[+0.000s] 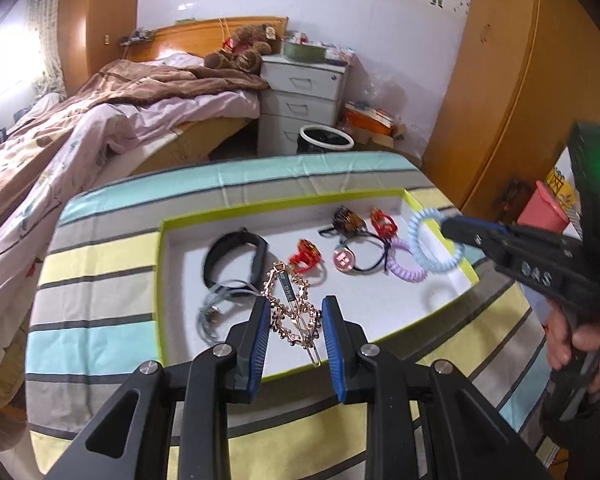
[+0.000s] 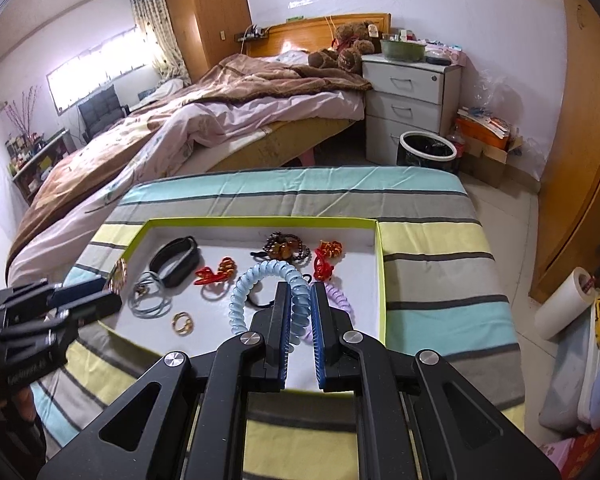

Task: Organize jewelry
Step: 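Carry the gold bracelet with the left gripper over the box while the right carries the blue coil, then release the gold bracelet into the box with the left gripper while the right drops the blue coil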

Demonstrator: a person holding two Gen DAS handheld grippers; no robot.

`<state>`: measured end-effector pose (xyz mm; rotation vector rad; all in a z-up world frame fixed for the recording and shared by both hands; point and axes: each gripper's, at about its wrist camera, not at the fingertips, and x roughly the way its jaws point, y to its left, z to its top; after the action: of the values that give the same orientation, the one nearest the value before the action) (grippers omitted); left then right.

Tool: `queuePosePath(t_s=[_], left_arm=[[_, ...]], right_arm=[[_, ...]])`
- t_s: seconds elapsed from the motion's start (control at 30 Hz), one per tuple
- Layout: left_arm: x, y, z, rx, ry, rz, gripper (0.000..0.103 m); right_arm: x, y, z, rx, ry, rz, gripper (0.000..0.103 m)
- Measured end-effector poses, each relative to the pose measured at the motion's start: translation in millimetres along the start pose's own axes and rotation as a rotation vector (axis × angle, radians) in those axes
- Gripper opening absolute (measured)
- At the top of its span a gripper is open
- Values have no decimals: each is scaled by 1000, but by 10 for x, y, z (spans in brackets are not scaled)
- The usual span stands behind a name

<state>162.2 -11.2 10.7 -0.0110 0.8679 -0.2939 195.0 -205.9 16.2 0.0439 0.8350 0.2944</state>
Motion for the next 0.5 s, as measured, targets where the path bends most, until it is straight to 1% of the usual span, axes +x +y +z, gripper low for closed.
queuePosePath(t_s=[0.07,0.13,0.2,0.37,0.5], left_arm=[[66,-45,-16,8,12,-9,27],[121,-70,-28,12,22,-18,27],[179,-110,-44,16,33,-28,27],[296,-197,-45,22,48,-51,27],[394,-279,-40,33,66,-64,27]], right_arm=[[88,-51,15,0,18,-13,10],[165,-78,21,-9,45,-5,10],[234,-131,30,-14,56,-30,10],[375,-238,27,5,99,-32,10],[442,-248,-16,-5,122,-28,10]])
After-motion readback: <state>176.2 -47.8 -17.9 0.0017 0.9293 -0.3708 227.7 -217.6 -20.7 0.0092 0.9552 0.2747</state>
